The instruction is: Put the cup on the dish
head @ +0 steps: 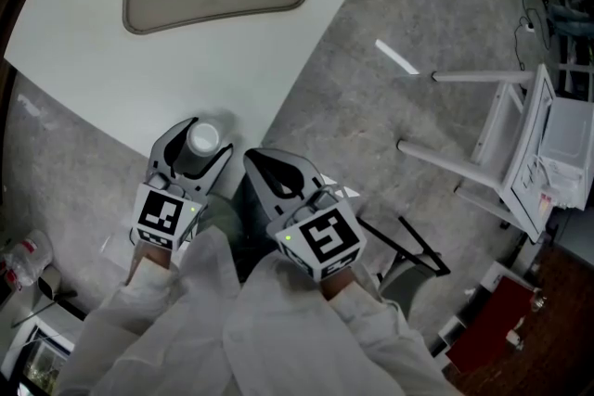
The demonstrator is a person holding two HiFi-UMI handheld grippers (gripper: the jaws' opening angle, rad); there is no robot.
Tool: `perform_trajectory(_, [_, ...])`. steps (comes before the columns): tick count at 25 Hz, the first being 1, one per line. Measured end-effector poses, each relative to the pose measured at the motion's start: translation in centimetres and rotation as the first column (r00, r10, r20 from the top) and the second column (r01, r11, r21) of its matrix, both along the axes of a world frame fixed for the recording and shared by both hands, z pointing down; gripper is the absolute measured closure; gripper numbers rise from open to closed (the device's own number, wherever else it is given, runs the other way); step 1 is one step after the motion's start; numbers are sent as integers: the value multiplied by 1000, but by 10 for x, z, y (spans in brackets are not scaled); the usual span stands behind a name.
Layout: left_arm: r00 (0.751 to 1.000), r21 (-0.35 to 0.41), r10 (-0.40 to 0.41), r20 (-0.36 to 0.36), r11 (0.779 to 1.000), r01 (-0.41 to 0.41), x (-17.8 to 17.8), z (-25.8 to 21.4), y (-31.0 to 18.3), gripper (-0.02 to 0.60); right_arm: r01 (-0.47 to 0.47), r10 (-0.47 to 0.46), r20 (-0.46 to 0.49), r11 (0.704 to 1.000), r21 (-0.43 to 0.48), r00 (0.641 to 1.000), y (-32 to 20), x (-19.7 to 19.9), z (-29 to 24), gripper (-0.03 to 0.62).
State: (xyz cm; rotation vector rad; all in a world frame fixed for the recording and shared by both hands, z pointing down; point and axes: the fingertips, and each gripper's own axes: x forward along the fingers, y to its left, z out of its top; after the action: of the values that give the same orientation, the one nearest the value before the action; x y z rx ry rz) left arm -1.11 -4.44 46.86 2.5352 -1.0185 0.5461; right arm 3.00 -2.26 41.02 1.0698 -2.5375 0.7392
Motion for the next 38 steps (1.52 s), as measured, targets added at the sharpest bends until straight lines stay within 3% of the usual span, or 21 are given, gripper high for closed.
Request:
perform_trajectory(8, [1000,23,-5,-27,1000,6,5,-3,-7,304,-10,10,-6,1000,4,1000,-1,5,0,582])
perform_trajectory(22, [1000,53,17,10,998,-17,6,-4,-7,307,-2,2,-5,1000,13,1000,-2,-2,-2,582])
perform_trajectory(27, [998,69,53,-30,996,-51,14,-6,-5,306,-1,1,-15,1000,22,1000,-5,1,-1,581])
perform_trajectory(38, [995,109,84,-47,991,-78,4,-28,-6,307,-30,33,-27,995,94,999,-10,-5,-22,582])
